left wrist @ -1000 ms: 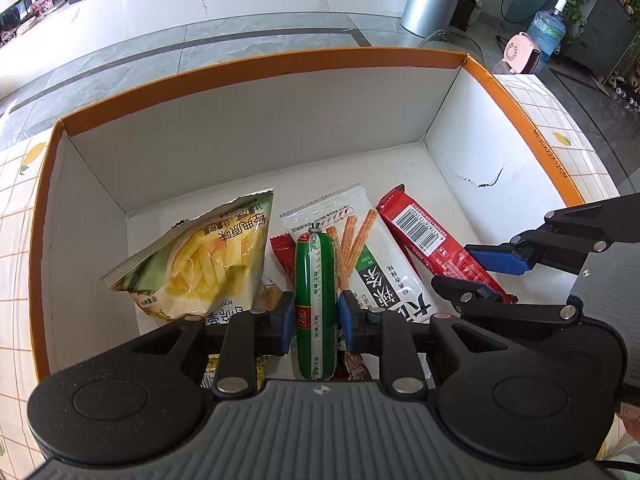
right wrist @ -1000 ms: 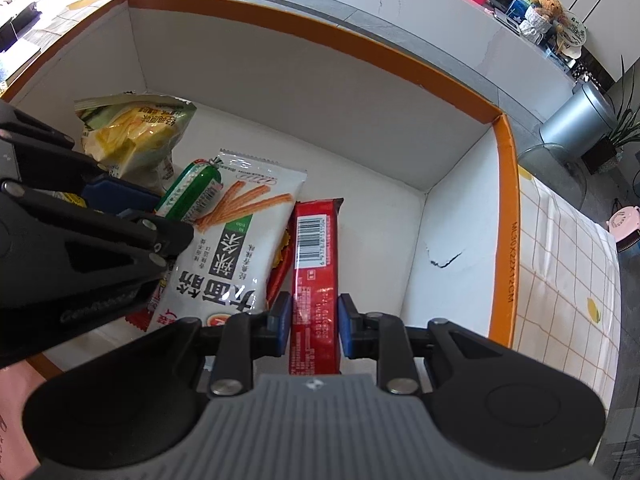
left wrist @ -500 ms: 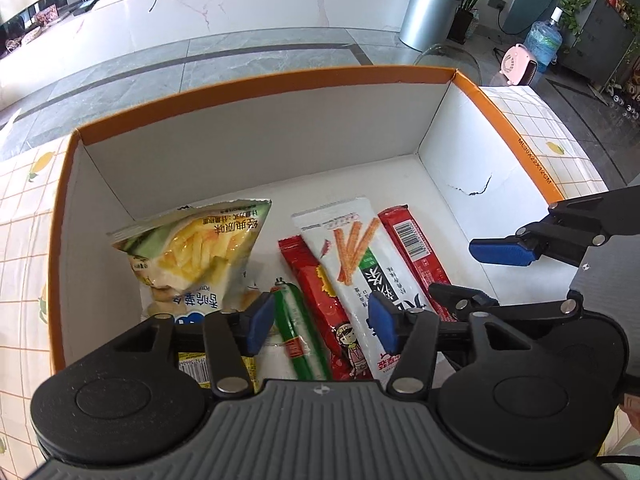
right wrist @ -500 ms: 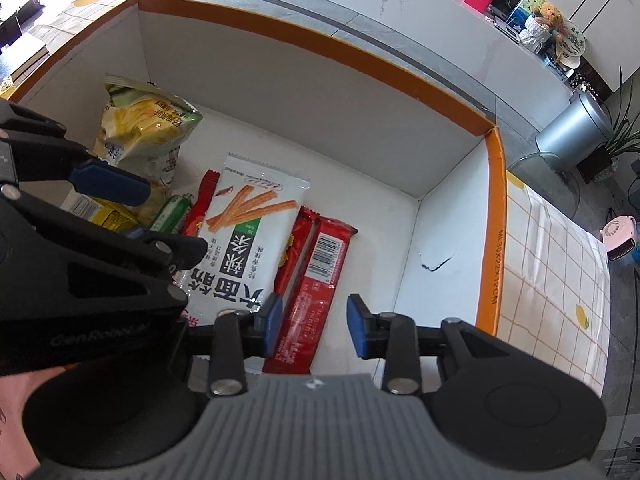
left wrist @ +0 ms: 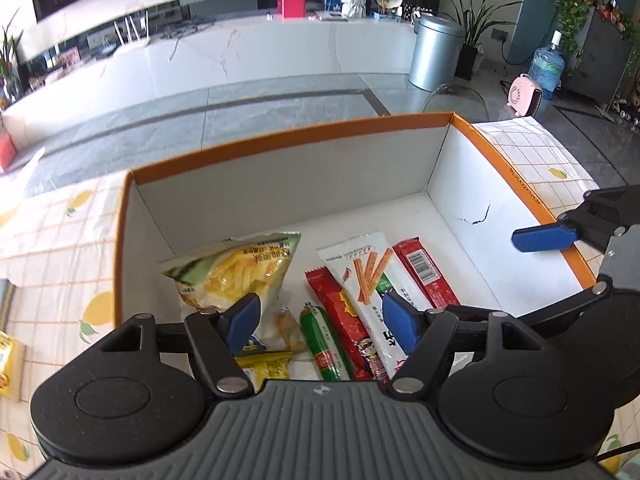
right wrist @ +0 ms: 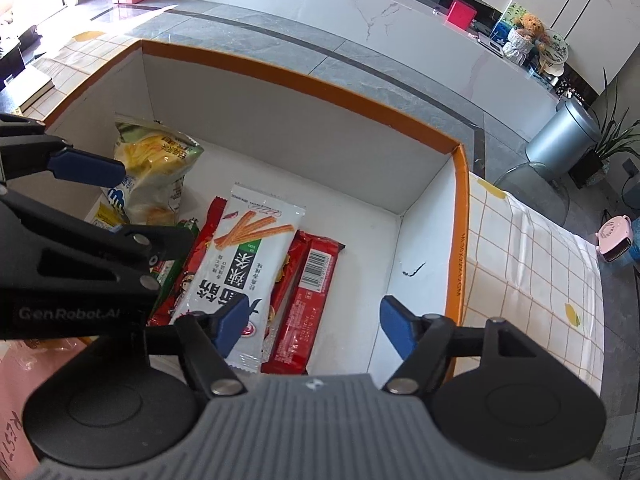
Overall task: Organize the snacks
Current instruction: 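Raise both open tools out of the box and back over the mat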
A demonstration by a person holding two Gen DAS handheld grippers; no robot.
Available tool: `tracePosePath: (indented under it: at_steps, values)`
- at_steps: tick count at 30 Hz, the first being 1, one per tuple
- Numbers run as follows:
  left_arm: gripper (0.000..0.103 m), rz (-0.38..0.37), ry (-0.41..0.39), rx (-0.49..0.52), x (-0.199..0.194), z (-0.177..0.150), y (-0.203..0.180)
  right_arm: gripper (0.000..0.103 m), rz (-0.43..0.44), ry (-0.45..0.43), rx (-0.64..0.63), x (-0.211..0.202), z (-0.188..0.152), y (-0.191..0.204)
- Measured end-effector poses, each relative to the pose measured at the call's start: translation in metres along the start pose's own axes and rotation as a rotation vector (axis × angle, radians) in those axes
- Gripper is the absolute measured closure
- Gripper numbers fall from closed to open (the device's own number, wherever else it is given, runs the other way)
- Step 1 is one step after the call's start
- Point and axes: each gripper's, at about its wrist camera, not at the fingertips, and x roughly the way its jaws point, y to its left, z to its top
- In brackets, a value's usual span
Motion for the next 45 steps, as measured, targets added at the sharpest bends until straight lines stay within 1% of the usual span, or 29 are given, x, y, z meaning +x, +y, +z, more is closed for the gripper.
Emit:
tracePosePath:
  at_steps: [2, 4, 9, 14, 16, 22, 24, 27, 31, 36, 40, 45]
  values:
    - [0.021, 0.017, -0.014, 0.014, -0.008, -0.002, -0.002, 0.024, -0.004, -0.018, 0.006, -0.007, -0.002, 0.000]
    - [0.021, 0.020, -0.037, 0.026, -0.019, -0.006, -0.003, 0.021, -0.004, -0.043, 0.013, -0.015, -0.007, 0.000]
    - [0.021, 0.050, -0.083, 0.034, -0.044, -0.018, -0.008, 0.021, -0.002, -0.112, 0.055, -0.037, -0.025, 0.001]
    - [0.021, 0.084, -0.093, 0.057, -0.066, -0.031, -0.012, 0.021, 0.003, -0.190, 0.116, -0.064, -0.043, 0.003]
    - [0.021, 0.085, -0.112, 0.072, -0.078, -0.036, -0.014, 0.020, 0.009, -0.223, 0.144, -0.076, -0.052, 0.004]
    - [0.021, 0.071, -0.144, 0.048, -0.106, -0.055, -0.016, 0.017, 0.017, -0.320, 0.202, -0.108, -0.085, 0.013]
    - [0.021, 0.080, -0.148, 0.058, -0.112, -0.062, -0.019, 0.016, 0.015, -0.351, 0.215, -0.118, -0.097, 0.018]
    - [0.021, 0.084, -0.169, 0.071, -0.123, -0.077, -0.023, 0.013, 0.026, -0.390, 0.251, -0.129, -0.118, 0.024]
    - [0.021, 0.061, -0.158, 0.034, -0.130, -0.095, -0.023, 0.013, 0.044, -0.414, 0.305, -0.136, -0.142, 0.036]
    - [0.021, 0.057, -0.142, 0.010, -0.130, -0.118, -0.020, 0.013, 0.024, -0.437, 0.345, -0.139, -0.169, 0.050]
    - [0.021, 0.063, -0.131, -0.023, -0.129, -0.133, -0.013, 0.013, 0.008, -0.445, 0.376, -0.137, -0.185, 0.058]
    - [0.021, 0.077, -0.105, -0.034, -0.121, -0.144, -0.009, 0.013, -0.015, -0.446, 0.397, -0.126, -0.195, 0.067]
